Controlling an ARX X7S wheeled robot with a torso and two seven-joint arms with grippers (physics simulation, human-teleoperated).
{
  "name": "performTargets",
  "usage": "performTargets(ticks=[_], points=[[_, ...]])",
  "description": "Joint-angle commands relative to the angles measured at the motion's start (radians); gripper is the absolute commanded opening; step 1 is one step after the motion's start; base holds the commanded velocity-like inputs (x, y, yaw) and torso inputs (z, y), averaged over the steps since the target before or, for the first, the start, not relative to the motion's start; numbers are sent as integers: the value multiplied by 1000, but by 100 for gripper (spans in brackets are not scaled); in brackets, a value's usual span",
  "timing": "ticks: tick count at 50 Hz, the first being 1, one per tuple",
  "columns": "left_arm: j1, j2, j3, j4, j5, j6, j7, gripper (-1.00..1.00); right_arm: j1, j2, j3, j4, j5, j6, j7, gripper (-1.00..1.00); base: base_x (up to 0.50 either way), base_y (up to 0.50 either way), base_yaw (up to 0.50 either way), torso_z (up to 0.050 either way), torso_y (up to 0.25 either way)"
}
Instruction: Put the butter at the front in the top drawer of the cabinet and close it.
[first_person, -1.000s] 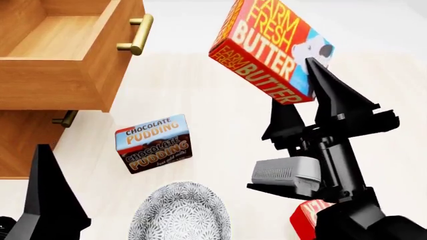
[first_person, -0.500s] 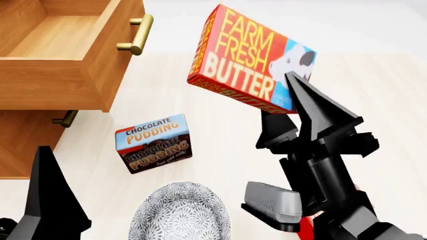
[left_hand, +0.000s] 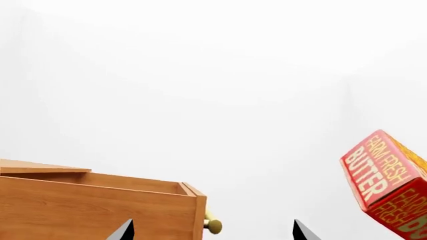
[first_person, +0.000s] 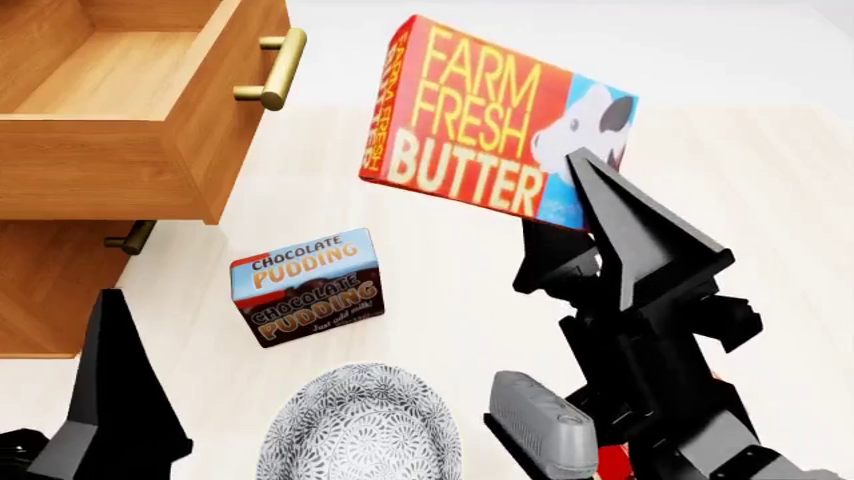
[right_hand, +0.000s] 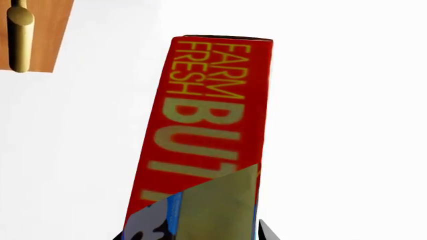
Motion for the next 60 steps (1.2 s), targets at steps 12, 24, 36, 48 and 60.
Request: performTargets(ticks=[12,24,36,48,60], points=[[-32,-278,14,116,-390,-128,50,100,6,-12,25,-8,-81,18,16,-100,0,0,0,0,2],[128,-468,-121,209,-538,-16,147,100,-8,-18,33,25,-75,-10,21,-100,0,0,0,1,1],[333,-597,-328,254,-735,50,274,100,-14,-20,36,25,-79,-11,12,-100,0,0,0,1,1],[315,-658,-356,261,-910,90,414,100,-17,-23,25,14,-100,7,0,-100,0,0,0,0,2],[-465,-598,99,199,-1217,-278,410,100,-12,-24,11,1,-127,21,-13,-100,0,0,0,1,1]])
